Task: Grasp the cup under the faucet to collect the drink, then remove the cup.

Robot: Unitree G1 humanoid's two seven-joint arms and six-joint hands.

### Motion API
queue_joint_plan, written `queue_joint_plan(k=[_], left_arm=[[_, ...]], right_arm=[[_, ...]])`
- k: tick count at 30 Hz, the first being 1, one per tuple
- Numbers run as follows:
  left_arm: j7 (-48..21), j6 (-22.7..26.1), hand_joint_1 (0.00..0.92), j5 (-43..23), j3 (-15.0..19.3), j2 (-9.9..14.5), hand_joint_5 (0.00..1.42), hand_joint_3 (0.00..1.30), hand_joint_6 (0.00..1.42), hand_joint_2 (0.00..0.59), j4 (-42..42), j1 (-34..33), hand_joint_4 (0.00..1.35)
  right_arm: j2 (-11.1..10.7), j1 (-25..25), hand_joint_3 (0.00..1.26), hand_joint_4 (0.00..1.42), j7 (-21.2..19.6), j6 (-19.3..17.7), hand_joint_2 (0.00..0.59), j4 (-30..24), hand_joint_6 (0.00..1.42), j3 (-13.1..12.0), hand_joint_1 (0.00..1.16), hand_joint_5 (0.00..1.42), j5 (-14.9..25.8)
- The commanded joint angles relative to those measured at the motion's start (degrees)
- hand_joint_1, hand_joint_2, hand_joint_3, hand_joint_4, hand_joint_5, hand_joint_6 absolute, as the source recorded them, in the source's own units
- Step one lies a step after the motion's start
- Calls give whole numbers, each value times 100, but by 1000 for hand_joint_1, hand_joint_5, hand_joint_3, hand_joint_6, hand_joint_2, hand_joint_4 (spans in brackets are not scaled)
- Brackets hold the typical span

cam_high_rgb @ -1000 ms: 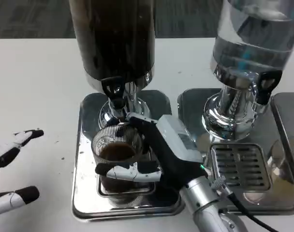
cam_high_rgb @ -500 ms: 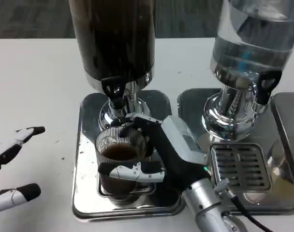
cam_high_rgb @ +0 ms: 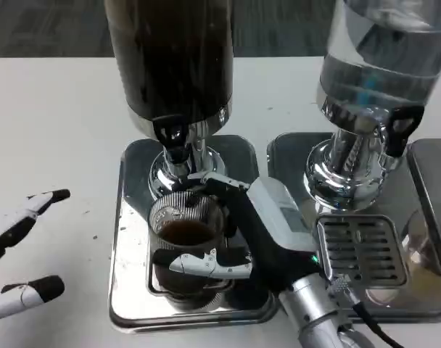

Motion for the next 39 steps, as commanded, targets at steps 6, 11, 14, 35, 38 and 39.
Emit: queue_joint_plan(k=[6, 11, 14, 35, 38, 39], left_arm=[[-89, -267, 0, -92, -227, -80, 0, 40, 38, 99, 97, -216, 0], [-141, -407, 0, -167, -340, -109, 0, 40, 38, 96, 81, -289, 0], [-231, -462, 0, -277, -411, -132, 0, 39, 38, 93, 64, -314, 0], [-646, -508, 0, -746, -558, -275, 0, 32, 38, 86, -223, -272, 0], [-641, -505, 0, -738, -550, -272, 0, 30, 38, 86, -210, -283, 0], [-638, -507, 0, -734, -548, -271, 0, 30, 38, 86, -203, -289, 0]], right_arm=[[-48, 177, 522, 602, -193, -66, 218, -296, 1002, -178, 689, 808, -39], [-93, 265, 530, 611, -167, -47, 214, -460, 1006, -251, 684, 809, -52], [-114, 351, 533, 611, -199, -48, 214, -619, 1017, -310, 682, 816, -60], [-183, 522, 549, 627, -237, -16, 230, -952, 1022, -566, 721, 834, -158], [-188, 523, 549, 628, -248, -23, 233, -962, 1022, -586, 725, 837, -161], [-194, 524, 550, 628, -273, -24, 234, -963, 1022, -597, 727, 837, -175]])
